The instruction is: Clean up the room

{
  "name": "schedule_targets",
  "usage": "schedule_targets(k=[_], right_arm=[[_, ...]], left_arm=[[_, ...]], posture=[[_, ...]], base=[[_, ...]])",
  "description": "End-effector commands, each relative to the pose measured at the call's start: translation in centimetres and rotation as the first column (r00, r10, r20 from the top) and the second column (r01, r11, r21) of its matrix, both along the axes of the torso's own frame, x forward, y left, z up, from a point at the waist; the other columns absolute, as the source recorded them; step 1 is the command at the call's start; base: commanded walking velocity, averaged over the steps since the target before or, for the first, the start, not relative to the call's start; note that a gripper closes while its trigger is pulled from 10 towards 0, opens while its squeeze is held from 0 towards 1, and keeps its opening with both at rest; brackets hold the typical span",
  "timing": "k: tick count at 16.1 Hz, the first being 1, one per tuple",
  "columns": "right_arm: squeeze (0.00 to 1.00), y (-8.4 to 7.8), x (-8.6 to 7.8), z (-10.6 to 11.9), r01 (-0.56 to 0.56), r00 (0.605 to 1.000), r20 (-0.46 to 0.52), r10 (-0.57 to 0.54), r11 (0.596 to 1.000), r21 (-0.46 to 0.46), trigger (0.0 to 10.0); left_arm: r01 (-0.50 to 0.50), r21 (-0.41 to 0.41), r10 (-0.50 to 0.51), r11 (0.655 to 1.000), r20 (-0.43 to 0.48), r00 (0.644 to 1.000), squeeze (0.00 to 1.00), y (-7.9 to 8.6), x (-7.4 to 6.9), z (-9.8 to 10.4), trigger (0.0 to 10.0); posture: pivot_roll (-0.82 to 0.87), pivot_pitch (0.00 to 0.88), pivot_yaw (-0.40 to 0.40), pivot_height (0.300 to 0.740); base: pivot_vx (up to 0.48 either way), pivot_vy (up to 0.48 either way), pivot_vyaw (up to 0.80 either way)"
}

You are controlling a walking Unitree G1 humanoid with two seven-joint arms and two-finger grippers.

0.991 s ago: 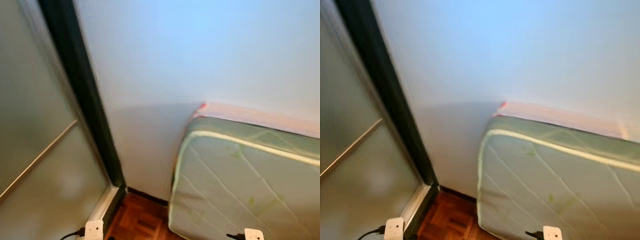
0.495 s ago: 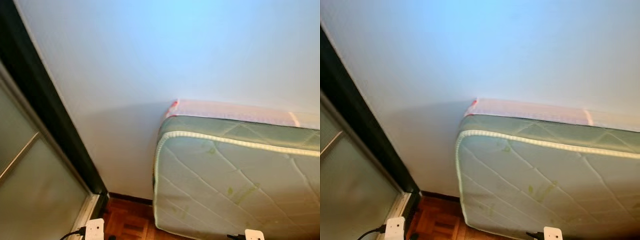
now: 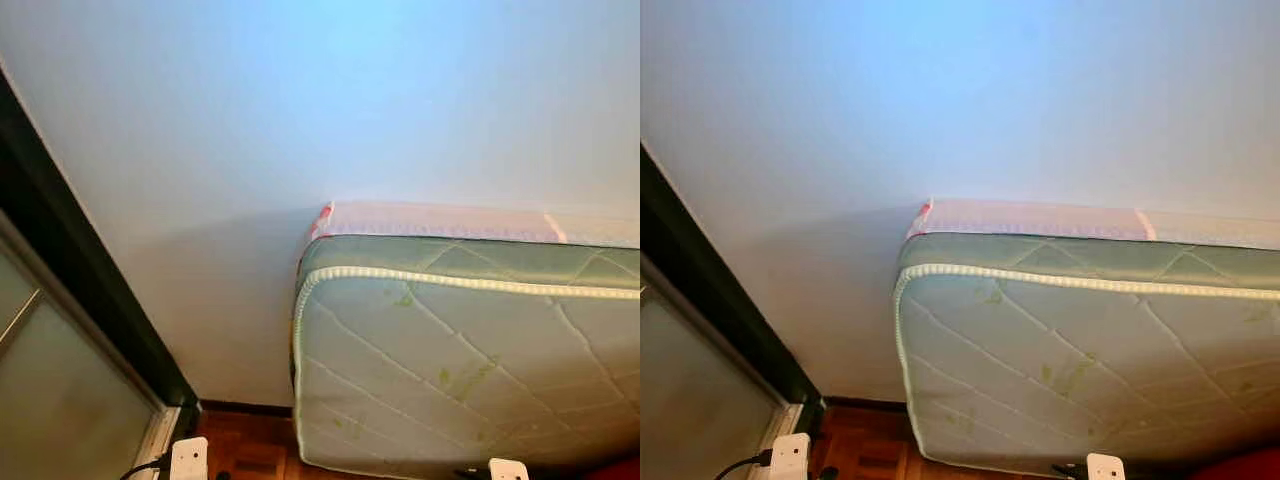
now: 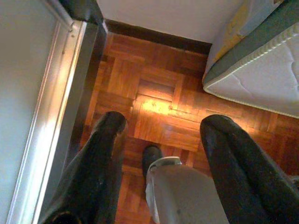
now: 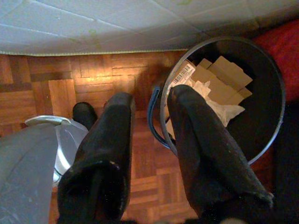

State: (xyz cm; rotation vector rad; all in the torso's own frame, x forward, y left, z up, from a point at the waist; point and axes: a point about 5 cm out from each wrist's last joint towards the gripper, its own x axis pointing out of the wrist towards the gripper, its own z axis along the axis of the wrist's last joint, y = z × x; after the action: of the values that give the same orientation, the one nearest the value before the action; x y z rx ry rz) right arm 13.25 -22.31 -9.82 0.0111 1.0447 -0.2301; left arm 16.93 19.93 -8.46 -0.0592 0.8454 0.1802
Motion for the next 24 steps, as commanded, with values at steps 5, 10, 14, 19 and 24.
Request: schedule_targets(k=[5, 10, 14, 19, 24], right_arm=[[0.00, -1.1, -1.2, -0.1, -0.009, 0.999, -0.030, 0.015, 0.985, 0.170, 10.0], [0.00, -0.9, -1.1, -0.1, -0.016, 0.999, -0.027, 0.021, 0.983, 0.180, 10.0], [0.00, -0.9, -1.1, -0.1, -0.018, 0.999, -0.029, 0.023, 0.984, 0.179, 10.0], [0.00, -0.9, -1.1, -0.1, -0.005, 1.000, -0.015, 0.008, 0.983, 0.183, 10.0], [0.00, -1.0, -1.0, 0.0, 0.000, 1.000, -0.008, 0.001, 0.983, 0.185, 10.0]], left_arm=[[-0.069, 0.038, 0.074, 0.997, -0.177, 0.981, 0.00, 6.3, -3.9, -0.4, 10.0], [-0.058, 0.052, 0.065, 0.997, -0.153, 0.986, 0.00, 5.2, -2.5, -0.2, 10.0], [-0.041, 0.054, 0.048, 0.998, -0.148, 0.988, 0.00, 4.8, -2.0, -0.1, 10.0], [-0.040, 0.052, 0.047, 0.998, -0.145, 0.988, 0.00, 5.0, -1.9, 0.0, 10.0], [-0.053, 0.052, 0.060, 0.997, -0.144, 0.988, 0.00, 5.1, -2.0, -0.1, 10.0]], posture=[[0.07, 0.000, 0.000, 0.740], [0.07, 0.000, 0.004, 0.740], [0.07, 0.000, 0.005, 0.740], [0.07, 0.000, 0.001, 0.740], [0.08, 0.000, 0.000, 0.740]], base=[[0.000, 0.000, -0.78], [0.000, -0.144, -0.78], [0.000, 0.000, -0.78], [0.000, 0.000, -0.16], [0.000, 0.000, 0.00]])
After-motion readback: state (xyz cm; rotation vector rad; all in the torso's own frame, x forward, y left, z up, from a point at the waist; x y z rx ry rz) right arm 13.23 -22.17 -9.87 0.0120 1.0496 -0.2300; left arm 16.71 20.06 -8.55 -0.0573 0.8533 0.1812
